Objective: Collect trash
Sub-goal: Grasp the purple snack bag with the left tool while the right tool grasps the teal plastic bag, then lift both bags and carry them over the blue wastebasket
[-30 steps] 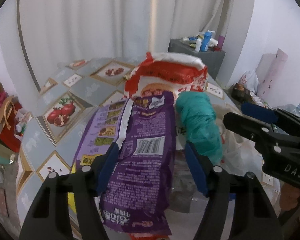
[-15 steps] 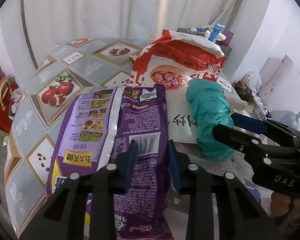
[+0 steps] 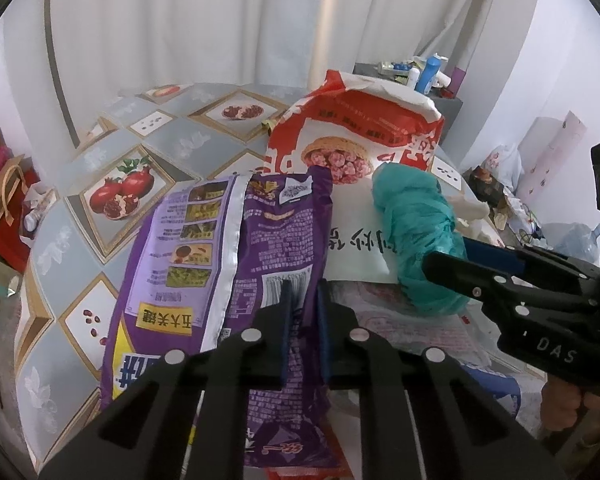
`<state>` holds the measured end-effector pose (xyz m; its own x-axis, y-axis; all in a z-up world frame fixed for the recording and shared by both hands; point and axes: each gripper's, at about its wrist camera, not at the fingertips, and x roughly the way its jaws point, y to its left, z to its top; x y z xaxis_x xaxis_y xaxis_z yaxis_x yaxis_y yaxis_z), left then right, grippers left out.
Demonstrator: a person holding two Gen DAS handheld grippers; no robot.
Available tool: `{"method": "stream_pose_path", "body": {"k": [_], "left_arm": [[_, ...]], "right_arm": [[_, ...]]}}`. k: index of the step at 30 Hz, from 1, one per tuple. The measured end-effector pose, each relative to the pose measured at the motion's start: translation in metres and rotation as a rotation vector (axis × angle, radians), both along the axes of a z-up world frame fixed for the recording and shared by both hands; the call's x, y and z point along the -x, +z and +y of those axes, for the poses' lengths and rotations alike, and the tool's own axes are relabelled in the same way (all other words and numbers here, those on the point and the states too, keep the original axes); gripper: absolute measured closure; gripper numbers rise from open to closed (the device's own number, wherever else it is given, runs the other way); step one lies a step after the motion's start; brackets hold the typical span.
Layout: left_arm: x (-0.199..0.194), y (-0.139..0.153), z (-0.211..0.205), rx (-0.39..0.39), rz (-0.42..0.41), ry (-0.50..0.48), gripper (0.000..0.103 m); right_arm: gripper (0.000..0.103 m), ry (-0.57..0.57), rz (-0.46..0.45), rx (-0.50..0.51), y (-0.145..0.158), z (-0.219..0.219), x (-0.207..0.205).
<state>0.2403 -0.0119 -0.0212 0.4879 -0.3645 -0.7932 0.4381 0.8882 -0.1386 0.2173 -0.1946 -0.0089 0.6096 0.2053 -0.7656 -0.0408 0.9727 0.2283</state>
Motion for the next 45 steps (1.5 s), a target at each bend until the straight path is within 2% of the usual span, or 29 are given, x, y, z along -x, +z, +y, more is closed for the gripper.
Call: {"method": "stream_pose_path", "body": {"k": [11,25,38,45], "left_arm": [[0.012,0.016,0.011,0.005,-0.051,0.025,0.094],[0.041,0.048,0.029,0.045,-0.136,0.039,0.095],[0.092,0.089,0.043,0.083,-0.242,0.015,0.097],[0.128,0.113,0.038,0.111,-0.292,-0.038,0.097]], "right_arm": [[0.073,-0.014,-0.031,0.009,0.011,0.001,0.007],[0.074,-0.043,-0.109,0.059,0.042,0.012,0.035],[0.074,-0.082,-0.199,0.081,0.071,0.016,0.078],[0.074,-0.163,-0.271,0.073,0.087,-0.005,0.119]]}}
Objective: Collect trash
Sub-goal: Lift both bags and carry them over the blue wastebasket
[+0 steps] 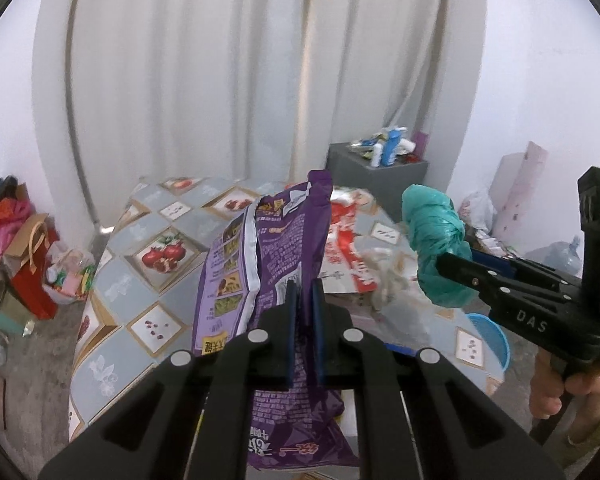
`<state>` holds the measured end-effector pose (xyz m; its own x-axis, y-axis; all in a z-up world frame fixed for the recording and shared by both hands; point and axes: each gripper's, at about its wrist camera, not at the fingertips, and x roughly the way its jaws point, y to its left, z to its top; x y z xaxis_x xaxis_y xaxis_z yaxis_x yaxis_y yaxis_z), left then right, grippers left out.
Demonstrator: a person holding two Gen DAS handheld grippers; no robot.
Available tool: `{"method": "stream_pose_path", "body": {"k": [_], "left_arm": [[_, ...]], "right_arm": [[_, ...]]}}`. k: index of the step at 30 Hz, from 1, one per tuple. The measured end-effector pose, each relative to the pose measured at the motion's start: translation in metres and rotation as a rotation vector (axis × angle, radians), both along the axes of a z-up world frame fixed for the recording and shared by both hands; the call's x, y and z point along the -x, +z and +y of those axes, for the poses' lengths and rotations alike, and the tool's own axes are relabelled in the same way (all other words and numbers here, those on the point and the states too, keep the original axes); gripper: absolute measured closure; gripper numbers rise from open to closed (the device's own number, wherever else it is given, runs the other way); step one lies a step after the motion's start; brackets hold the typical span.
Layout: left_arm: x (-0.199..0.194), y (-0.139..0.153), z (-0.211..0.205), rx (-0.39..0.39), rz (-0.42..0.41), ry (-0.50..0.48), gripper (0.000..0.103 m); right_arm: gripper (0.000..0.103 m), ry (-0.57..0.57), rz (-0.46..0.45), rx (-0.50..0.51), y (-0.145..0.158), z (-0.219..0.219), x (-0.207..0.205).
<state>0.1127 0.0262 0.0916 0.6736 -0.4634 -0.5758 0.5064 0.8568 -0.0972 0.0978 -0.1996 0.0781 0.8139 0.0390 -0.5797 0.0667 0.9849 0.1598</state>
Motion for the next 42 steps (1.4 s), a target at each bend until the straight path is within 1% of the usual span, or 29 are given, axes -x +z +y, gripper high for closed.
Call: {"method": "stream_pose_path", "body": {"k": [4,7,10,11,14,17,19,21,22,24,25,26,28,29,30,31,32,35,36,38,39,40,42], "left_arm": [[0.019,0.015,-0.02,-0.004,-0.044,-0.072,0.097],[0.034,0.026,-0.044,-0.009,-0.071,-0.153,0.097],[0.046,0.032,-0.078,-0.013,-0.074,-0.251,0.097],[0.05,0.033,-0.096,-0.016,-0.066,-0.298,0.097],[0.058,0.033,-0.137,-0.023,-0.045,-0.399,0.097],[0.063,0.031,-0.189,-0.024,-0.002,-0.513,0.097],[0.064,0.027,-0.233,-0.011,0.059,-0.602,0.097],[0.064,0.023,-0.271,0.007,0.129,-0.678,0.097],[0.062,0.018,-0.298,0.017,0.178,-0.719,0.097],[0.056,0.006,-0.336,0.021,0.26,-0.77,0.097],[0.053,-0.005,-0.364,0.017,0.314,-0.79,0.097],[0.05,-0.015,-0.386,0.005,0.347,-0.798,0.097],[0.049,-0.033,-0.422,-0.017,0.398,-0.829,0.097],[0.048,-0.046,-0.445,-0.027,0.431,-0.839,0.097],[0.047,-0.06,-0.467,-0.036,0.464,-0.843,0.097],[0.046,-0.069,-0.482,-0.045,0.484,-0.849,0.096],[0.045,-0.087,-0.506,-0.065,0.508,-0.859,0.096],[0.042,-0.125,-0.548,-0.109,0.538,-0.866,0.096],[0.046,-0.134,-0.559,-0.116,0.55,-0.867,0.096],[0.045,-0.157,-0.578,-0.13,0.585,-0.855,0.095],[0.045,-0.168,-0.589,-0.136,0.599,-0.855,0.094],[0.043,-0.178,-0.597,-0.137,0.609,-0.849,0.093],[0.039,-0.2,-0.612,-0.148,0.624,-0.83,0.087]], "right_arm": [[0.074,-0.081,-0.044,-0.01,0.008,-0.025,0.031],[0.074,-0.165,-0.074,-0.016,0.011,-0.051,0.06],[0.074,-0.269,-0.09,-0.022,0.009,-0.084,0.092],[0.074,-0.293,-0.09,-0.024,0.008,-0.092,0.1],[0.074,-0.398,-0.082,-0.049,-0.001,-0.129,0.13],[0.074,-0.5,-0.066,-0.108,-0.016,-0.17,0.161],[0.074,-0.579,-0.047,-0.16,-0.032,-0.202,0.181],[0.074,-0.632,-0.039,-0.215,-0.045,-0.226,0.195],[0.074,-0.663,-0.034,-0.236,-0.051,-0.239,0.201],[0.074,-0.725,-0.022,-0.277,-0.068,-0.266,0.209],[0.074,-0.753,-0.018,-0.305,-0.077,-0.279,0.212],[0.074,-0.769,-0.016,-0.331,-0.081,-0.289,0.214],[0.074,-0.821,-0.004,-0.394,-0.104,-0.318,0.215],[0.074,-0.834,0.001,-0.411,-0.112,-0.326,0.219],[0.074,-0.851,0.007,-0.45,-0.125,-0.342,0.217],[0.074,-0.862,0.012,-0.483,-0.136,-0.351,0.216],[0.074,-0.876,0.019,-0.531,-0.154,-0.366,0.213],[0.073,-0.892,0.026,-0.611,-0.184,-0.393,0.212],[0.073,-0.908,0.042,-0.648,-0.203,-0.407,0.205],[0.073,-0.918,0.055,-0.678,-0.22,-0.419,0.208],[0.072,-0.923,0.069,-0.696,-0.233,-0.427,0.203],[0.07,-0.938,0.082,-0.708,-0.245,-0.434,0.199],[0.067,-0.949,0.103,-0.725,-0.263,-0.442,0.196]]}}
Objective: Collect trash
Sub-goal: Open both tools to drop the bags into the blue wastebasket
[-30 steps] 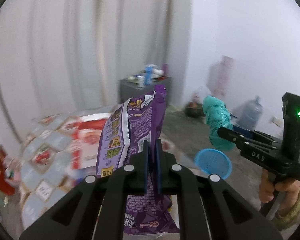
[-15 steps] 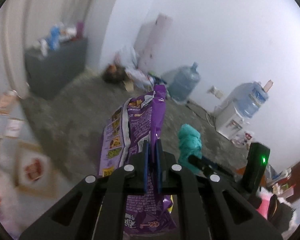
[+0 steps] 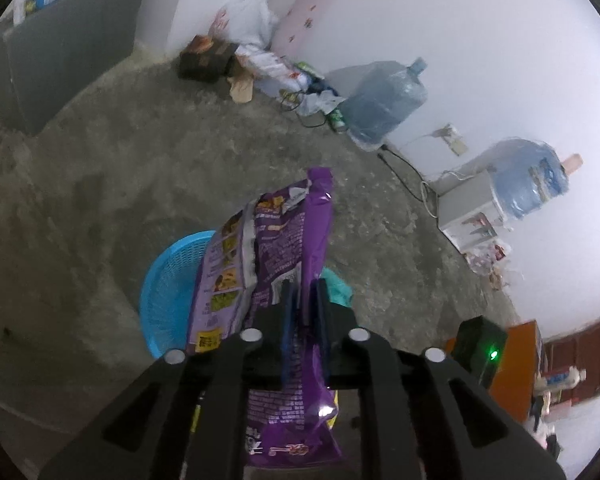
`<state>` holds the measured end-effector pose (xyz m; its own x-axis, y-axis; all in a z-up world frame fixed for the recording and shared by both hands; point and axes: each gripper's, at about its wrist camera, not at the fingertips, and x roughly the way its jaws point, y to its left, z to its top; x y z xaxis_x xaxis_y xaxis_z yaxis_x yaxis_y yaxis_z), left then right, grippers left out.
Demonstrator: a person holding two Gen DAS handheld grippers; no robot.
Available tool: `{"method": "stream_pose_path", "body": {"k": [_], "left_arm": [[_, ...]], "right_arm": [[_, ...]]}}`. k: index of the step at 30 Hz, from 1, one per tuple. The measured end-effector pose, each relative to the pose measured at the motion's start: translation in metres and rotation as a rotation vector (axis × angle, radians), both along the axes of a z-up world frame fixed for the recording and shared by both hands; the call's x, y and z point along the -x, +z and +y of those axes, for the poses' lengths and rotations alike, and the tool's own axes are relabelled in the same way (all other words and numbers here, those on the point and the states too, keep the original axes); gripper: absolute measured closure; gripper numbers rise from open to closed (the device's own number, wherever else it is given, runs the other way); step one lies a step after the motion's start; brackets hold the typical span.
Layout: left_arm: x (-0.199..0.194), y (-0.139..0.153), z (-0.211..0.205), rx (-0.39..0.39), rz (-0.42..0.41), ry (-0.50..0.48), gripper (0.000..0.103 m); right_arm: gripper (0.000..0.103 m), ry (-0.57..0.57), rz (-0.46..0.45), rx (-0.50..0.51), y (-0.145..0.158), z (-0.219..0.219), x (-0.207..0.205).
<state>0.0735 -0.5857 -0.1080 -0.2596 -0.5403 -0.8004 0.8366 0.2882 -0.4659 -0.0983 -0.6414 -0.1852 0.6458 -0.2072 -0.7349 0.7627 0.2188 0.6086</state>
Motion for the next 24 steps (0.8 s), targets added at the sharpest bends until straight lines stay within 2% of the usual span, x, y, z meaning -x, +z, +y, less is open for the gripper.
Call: {"method": "stream_pose_path", "body": {"k": [1,2,4,5,9,15,17,20,24], "left_arm": [[0.0,-0.012,-0.008,-0.02,-0.007,0.003,0.08],[-0.003,-0.022,-0.015,-0.046,-0.023,0.011,0.067],[-0.004,-0.037,-0.019,-0.096,-0.052,0.029,0.054],[-0.007,-0.043,-0.021,-0.113,-0.062,0.035,0.05],[-0.007,-0.044,-0.011,-0.114,-0.087,0.049,0.042],[-0.004,-0.021,0.003,-0.076,-0.167,0.047,0.038],[-0.003,-0.003,0.013,-0.042,-0.177,0.058,0.037],[0.004,0.024,0.035,0.014,-0.208,0.069,0.031],[0.018,0.061,0.076,0.075,-0.258,0.059,0.027]], "right_arm": [[0.064,0.006,0.006,-0.022,-0.012,-0.005,-0.003],[0.061,0.007,0.017,-0.039,-0.019,-0.007,-0.004],[0.041,0.012,0.035,-0.081,-0.035,-0.008,-0.007],[0.041,0.019,0.051,-0.09,-0.04,-0.01,-0.009],[0.036,0.046,0.08,-0.078,-0.043,-0.008,-0.009],[0.033,0.068,0.106,-0.008,-0.027,0.004,0.001],[0.033,0.075,0.113,0.028,-0.023,0.003,0.001],[0.031,0.088,0.13,0.118,0.006,0.017,0.009],[0.021,0.102,0.189,0.232,0.039,0.04,0.018]]}}
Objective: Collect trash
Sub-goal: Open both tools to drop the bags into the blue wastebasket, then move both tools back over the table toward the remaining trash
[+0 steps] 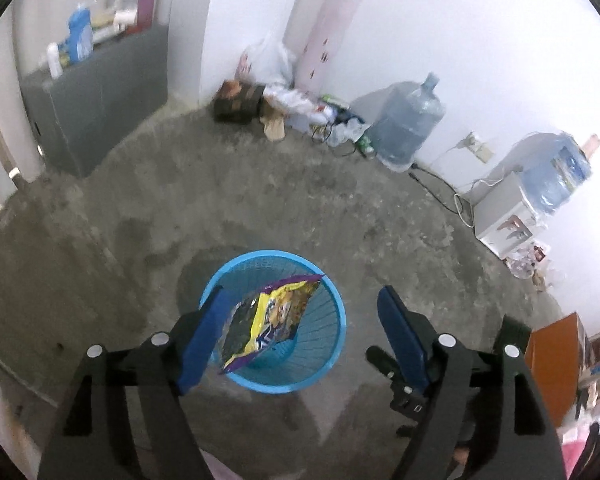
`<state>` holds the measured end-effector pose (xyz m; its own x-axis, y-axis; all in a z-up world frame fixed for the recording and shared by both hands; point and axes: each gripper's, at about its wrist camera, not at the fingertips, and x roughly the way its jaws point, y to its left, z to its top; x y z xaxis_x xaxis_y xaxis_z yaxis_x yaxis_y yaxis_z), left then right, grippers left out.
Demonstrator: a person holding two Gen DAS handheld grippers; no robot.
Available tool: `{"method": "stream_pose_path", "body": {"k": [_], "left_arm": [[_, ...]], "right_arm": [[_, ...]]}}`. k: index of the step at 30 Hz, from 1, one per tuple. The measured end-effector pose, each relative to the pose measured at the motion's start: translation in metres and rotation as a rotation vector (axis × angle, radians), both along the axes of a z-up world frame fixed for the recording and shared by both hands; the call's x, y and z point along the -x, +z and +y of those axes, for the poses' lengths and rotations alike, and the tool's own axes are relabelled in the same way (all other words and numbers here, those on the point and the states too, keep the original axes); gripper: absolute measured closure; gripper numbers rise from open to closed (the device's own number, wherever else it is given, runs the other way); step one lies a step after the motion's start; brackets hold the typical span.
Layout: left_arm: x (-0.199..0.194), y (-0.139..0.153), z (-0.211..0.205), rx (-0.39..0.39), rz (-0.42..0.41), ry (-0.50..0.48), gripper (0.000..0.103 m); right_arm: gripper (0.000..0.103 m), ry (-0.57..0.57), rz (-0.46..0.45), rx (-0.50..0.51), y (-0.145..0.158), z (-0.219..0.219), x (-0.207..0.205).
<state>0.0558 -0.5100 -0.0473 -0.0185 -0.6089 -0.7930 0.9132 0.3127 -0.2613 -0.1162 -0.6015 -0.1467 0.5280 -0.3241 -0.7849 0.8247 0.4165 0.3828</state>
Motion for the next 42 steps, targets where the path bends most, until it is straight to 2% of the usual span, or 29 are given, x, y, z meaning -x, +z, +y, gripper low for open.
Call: {"method": "stream_pose_path", "body": {"k": [3,4,6,8,11,15,17,21,22,25,28,33,37,42], "left_arm": [[0.007,0.022,0.036,0.039,-0.003,-0.004,0.021],[0.007,0.029,0.052,0.04,0.006,-0.007,0.014],[0.009,0.039,0.079,0.023,-0.002,0.005,0.013],[0.008,0.051,0.112,0.037,-0.016,0.025,0.013],[0.001,0.07,0.178,0.083,-0.036,0.12,0.012],[0.002,0.083,0.286,0.132,-0.083,0.256,0.006],[0.004,0.077,0.334,0.106,-0.086,0.326,0.006],[0.011,0.061,0.423,0.022,-0.089,0.523,0.006],[0.015,0.059,0.447,0.021,-0.085,0.582,0.006],[0.025,0.058,0.491,0.055,-0.079,0.664,0.006],[0.037,0.057,0.511,0.105,-0.061,0.642,0.006],[0.038,0.055,0.514,0.121,-0.066,0.552,0.006],[0.032,0.05,0.525,0.152,-0.01,0.535,0.006],[0.023,0.05,0.533,0.247,0.084,0.495,0.006]], "right_arm": [[0.016,0.002,0.072,0.06,0.019,0.018,0.0],[0.013,0.002,0.089,0.082,0.028,0.024,-0.001],[0.01,-0.003,0.112,0.129,0.044,0.038,-0.003],[0.009,-0.001,0.122,0.168,0.06,0.053,-0.007],[0.008,0.021,0.074,0.184,0.085,0.088,-0.016],[0.008,0.122,-0.062,0.184,0.115,0.164,-0.027],[0.008,0.172,-0.095,0.178,0.119,0.197,-0.031],[0.008,0.276,-0.151,0.076,0.113,0.264,-0.036],[0.008,0.303,-0.152,0.058,0.111,0.278,-0.037],[0.008,0.378,-0.154,0.075,0.115,0.31,-0.041],[0.008,0.453,-0.203,0.057,0.125,0.335,-0.045],[0.008,0.528,-0.243,0.065,0.138,0.356,-0.053],[0.008,0.538,-0.289,0.116,0.156,0.37,-0.056],[0.008,0.554,-0.36,0.097,0.164,0.38,-0.059]]}}
